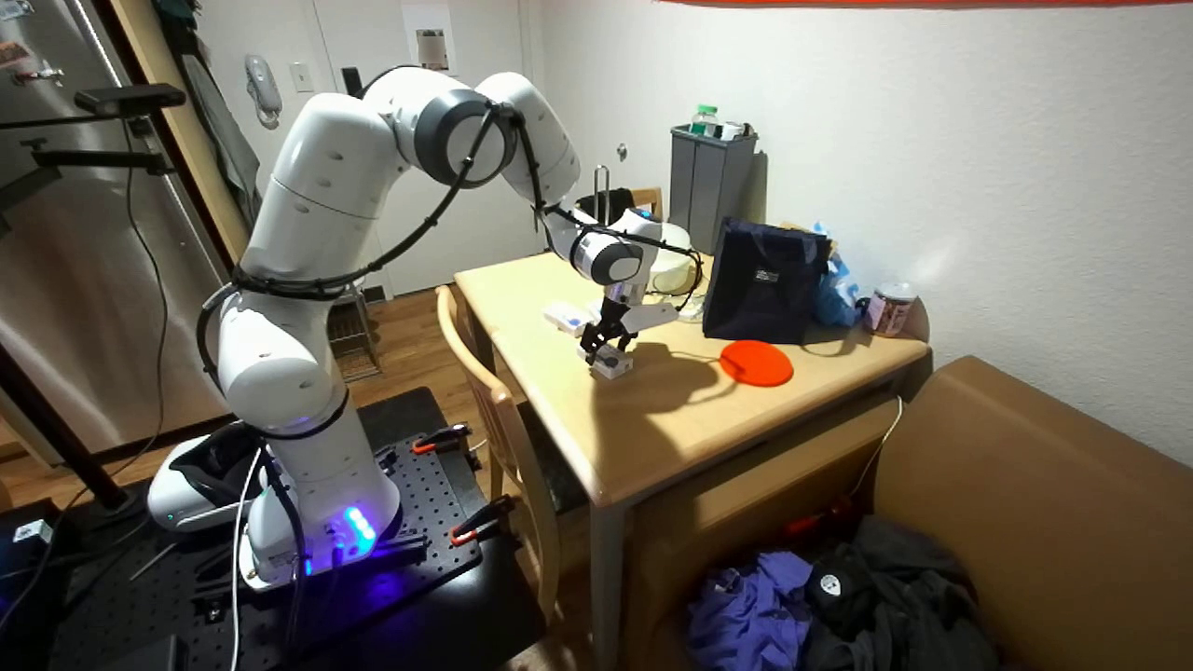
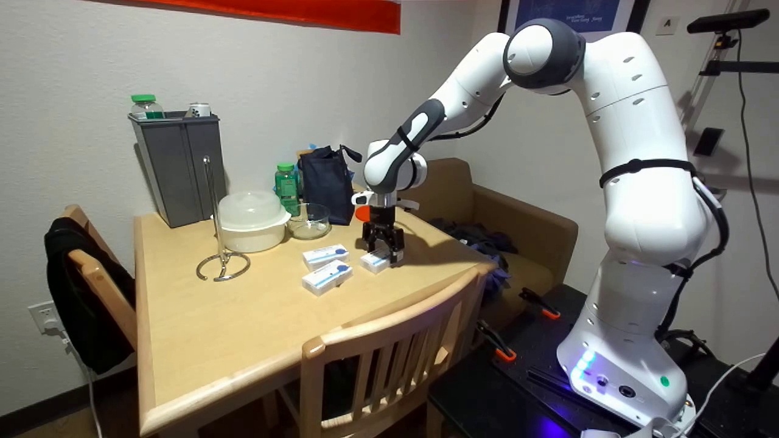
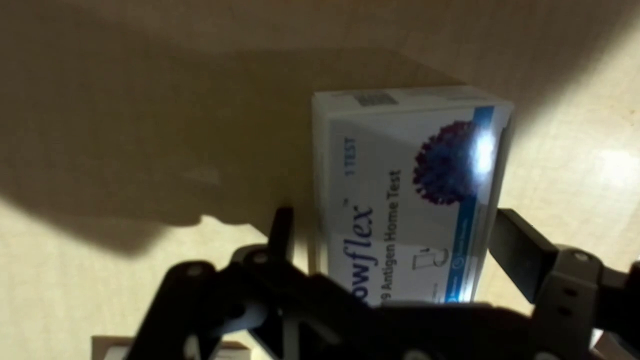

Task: Stack the boxes on top of each other.

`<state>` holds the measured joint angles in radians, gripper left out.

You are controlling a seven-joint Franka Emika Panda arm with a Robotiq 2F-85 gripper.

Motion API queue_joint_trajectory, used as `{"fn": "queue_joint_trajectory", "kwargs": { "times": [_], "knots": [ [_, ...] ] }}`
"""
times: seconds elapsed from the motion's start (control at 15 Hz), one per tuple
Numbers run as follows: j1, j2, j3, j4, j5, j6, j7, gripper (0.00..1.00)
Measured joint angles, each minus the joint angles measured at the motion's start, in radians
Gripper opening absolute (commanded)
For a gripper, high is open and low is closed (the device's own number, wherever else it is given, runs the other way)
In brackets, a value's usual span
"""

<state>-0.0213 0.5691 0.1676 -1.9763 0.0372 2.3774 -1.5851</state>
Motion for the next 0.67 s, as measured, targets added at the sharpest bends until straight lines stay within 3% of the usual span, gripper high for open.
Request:
{"fn": "queue_joint_trajectory", "kwargs": {
  "times": [0.07, 0.27, 0.53, 0.67],
  "knots": [
    [0.000, 0.001, 0.000, 0.000, 0.000, 0.000, 0.000, 0.74],
    [0.000, 0.000, 0.001, 0.006, 0.000, 0.001, 0.000, 0.50],
    [0.000, -0.002, 0.001, 0.014, 0.000, -0.001, 0.000, 0.38],
    [0.001, -0.002, 0.001, 0.015, 0.000, -0.001, 0.000, 0.38]
  ]
}}
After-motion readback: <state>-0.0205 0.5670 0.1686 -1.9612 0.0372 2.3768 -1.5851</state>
